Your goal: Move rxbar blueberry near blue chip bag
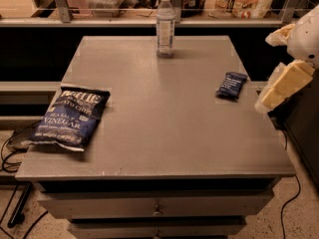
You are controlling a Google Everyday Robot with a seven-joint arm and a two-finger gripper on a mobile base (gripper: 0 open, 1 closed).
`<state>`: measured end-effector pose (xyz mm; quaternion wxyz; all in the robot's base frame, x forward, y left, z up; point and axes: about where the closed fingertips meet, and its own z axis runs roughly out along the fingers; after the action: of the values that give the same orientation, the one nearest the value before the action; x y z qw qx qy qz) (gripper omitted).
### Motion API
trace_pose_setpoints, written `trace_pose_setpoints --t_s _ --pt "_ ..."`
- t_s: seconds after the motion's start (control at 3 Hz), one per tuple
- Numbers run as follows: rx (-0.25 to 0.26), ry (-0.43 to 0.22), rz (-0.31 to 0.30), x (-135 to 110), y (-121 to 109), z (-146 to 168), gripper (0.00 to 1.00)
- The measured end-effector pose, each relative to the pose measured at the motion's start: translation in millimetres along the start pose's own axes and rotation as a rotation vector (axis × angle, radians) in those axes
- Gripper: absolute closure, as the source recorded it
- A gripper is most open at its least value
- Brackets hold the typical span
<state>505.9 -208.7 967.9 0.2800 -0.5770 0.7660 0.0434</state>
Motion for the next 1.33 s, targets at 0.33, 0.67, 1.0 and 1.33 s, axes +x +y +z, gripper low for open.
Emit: trace_pose_setpoints --t_s 0.33,0.67,1.0,1.33 --pt "-0.011 -0.015 0.019 1.6 -1.0 2.0 0.0" --pt "0.015 -0.078 0.049 -5.5 -17.3 12.0 0.0" --pt "0.044 -0.134 0.051 -14.9 -37.2 27.0 0.0" --pt "0.059 -0.165 0.059 -16.5 -57.4 46.0 0.0"
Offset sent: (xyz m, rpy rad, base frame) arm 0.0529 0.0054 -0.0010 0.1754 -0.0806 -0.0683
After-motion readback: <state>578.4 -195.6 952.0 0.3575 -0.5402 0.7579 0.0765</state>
